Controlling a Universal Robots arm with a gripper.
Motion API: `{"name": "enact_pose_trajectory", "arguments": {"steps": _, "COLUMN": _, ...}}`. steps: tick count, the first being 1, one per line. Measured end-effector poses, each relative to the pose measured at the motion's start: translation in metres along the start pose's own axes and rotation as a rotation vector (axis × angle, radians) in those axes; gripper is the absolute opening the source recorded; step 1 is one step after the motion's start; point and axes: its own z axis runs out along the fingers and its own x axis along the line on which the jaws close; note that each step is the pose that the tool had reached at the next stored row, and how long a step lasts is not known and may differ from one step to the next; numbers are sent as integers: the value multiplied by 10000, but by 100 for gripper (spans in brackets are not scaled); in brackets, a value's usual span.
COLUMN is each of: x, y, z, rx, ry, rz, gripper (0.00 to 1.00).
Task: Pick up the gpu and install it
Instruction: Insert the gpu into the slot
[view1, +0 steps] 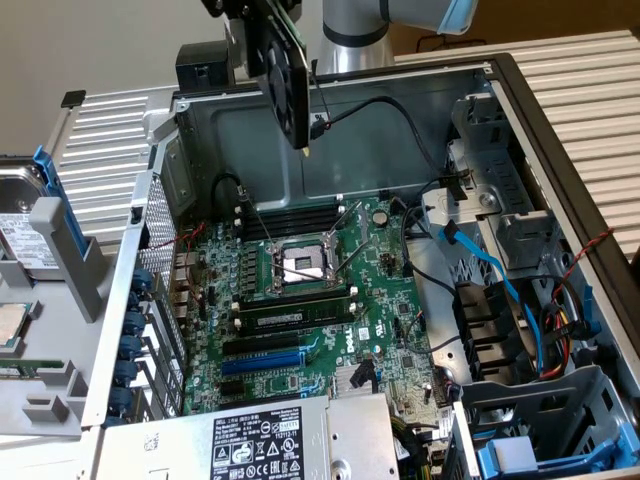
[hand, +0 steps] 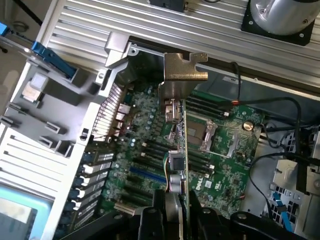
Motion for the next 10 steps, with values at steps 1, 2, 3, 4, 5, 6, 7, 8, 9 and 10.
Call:
{"name": "enact_pose_trajectory", "arguments": {"steps": 1, "x": 0, "y": 0, "z": 0, "rx": 5, "ry": 9, "rz": -71, "gripper": 29}}
{"name": "enact_pose_trajectory", "arguments": {"steps": 2, "x": 0, "y": 0, "z": 0, "rx": 4, "ry": 9, "rz": -73, "gripper": 29}}
{"name": "enact_pose_trajectory", "arguments": {"steps": 3, "x": 0, "y": 0, "z": 0, "rx": 5, "ry": 10, "rz": -76, "gripper": 29}}
{"name": "enact_pose_trajectory", "arguments": {"steps": 4, "x": -1, "y": 1, "z": 0, "rx": 8, "ry": 19, "rz": -131, "gripper": 29}}
{"name": "enact_pose_trajectory", "arguments": {"steps": 5, "x": -1, "y": 1, "z": 0, "rx": 18, "ry": 42, "rz": -305, "gripper": 29}}
{"name": "enact_pose_trajectory", "arguments": {"steps": 6, "x": -1, "y": 1, "z": 0, "rx": 28, "ry": 67, "rz": -482, "gripper": 29}}
{"name": "enact_pose_trajectory", "arguments": {"steps": 7, "x": -1, "y": 1, "z": 1, "rx": 39, "ry": 92, "rz": -677, "gripper": 29}}
{"name": "enact_pose_trajectory", "arguments": {"steps": 8, "x": 0, "y": 1, "z": 1, "rx": 49, "ry": 115, "rz": -843, "gripper": 29}}
{"name": "enact_pose_trajectory", "arguments": {"steps": 9, "x": 0, "y": 1, "z": 1, "rx": 60, "ry": 140, "rz": -1021, "gripper": 29}}
{"name": "enact_pose_trajectory", "arguments": {"steps": 10, "x": 0, "y": 0, "z": 1, "rx": 70, "ry": 166, "rz": -1216, "gripper": 29}}
